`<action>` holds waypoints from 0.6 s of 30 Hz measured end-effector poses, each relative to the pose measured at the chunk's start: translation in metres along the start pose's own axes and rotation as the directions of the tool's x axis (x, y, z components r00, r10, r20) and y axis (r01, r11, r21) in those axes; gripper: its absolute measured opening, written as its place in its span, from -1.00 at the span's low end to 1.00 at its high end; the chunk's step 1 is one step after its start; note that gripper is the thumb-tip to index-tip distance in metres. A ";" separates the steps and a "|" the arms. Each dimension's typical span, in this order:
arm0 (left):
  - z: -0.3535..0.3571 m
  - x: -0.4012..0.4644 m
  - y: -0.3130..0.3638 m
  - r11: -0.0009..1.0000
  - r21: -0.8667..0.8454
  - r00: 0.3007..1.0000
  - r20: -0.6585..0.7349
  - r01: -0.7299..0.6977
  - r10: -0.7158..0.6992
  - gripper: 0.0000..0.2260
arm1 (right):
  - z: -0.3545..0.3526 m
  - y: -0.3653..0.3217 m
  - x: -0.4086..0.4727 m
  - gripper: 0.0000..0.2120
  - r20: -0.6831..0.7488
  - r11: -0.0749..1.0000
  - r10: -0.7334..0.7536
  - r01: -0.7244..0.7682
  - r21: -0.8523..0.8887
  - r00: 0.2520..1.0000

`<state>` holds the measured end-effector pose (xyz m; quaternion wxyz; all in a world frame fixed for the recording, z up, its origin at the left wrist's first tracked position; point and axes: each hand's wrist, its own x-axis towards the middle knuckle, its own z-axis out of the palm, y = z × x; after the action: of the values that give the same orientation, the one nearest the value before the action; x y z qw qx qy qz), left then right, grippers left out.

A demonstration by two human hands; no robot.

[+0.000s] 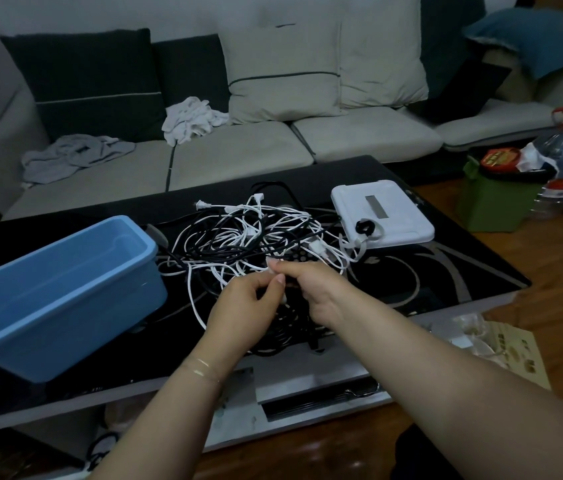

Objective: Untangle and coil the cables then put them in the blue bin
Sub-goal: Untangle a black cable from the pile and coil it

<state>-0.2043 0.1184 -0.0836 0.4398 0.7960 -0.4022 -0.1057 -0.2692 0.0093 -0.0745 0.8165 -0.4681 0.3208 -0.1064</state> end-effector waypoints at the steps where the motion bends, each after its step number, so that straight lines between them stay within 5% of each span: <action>1: 0.000 -0.001 -0.001 0.999 0.043 1.000 -0.012 -0.011 0.012 -0.74 | 0.000 0.000 0.000 -0.84 -0.003 1.000 0.031 -0.031 0.001 1.000; 5: 0.001 -0.006 0.004 0.954 0.277 0.984 -0.102 -0.112 0.145 -0.80 | 0.000 0.001 -0.001 -0.79 -0.008 0.992 0.126 -0.125 0.008 0.992; 11: 0.004 -0.008 0.009 0.918 0.371 0.960 -0.177 -0.139 0.217 -0.83 | 0.001 0.003 0.001 -0.89 -0.036 0.993 -0.061 0.064 0.102 0.997; 14: 0.004 -0.008 0.011 0.963 0.237 0.972 -0.162 -0.129 0.170 -0.94 | 0.002 0.004 0.000 -0.83 -0.038 0.973 -0.209 0.212 0.097 0.977; 18: 0.003 -0.005 0.014 0.995 -0.102 0.996 -0.092 -0.014 0.004 -0.82 | 0.002 0.005 -0.005 -0.72 0.009 0.920 -0.388 0.387 0.061 0.922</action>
<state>-0.2166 0.1164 -0.0750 0.4987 0.7745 -0.3793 -0.0876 -0.2723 0.0163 -0.0759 0.7960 -0.4993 0.2102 -0.2700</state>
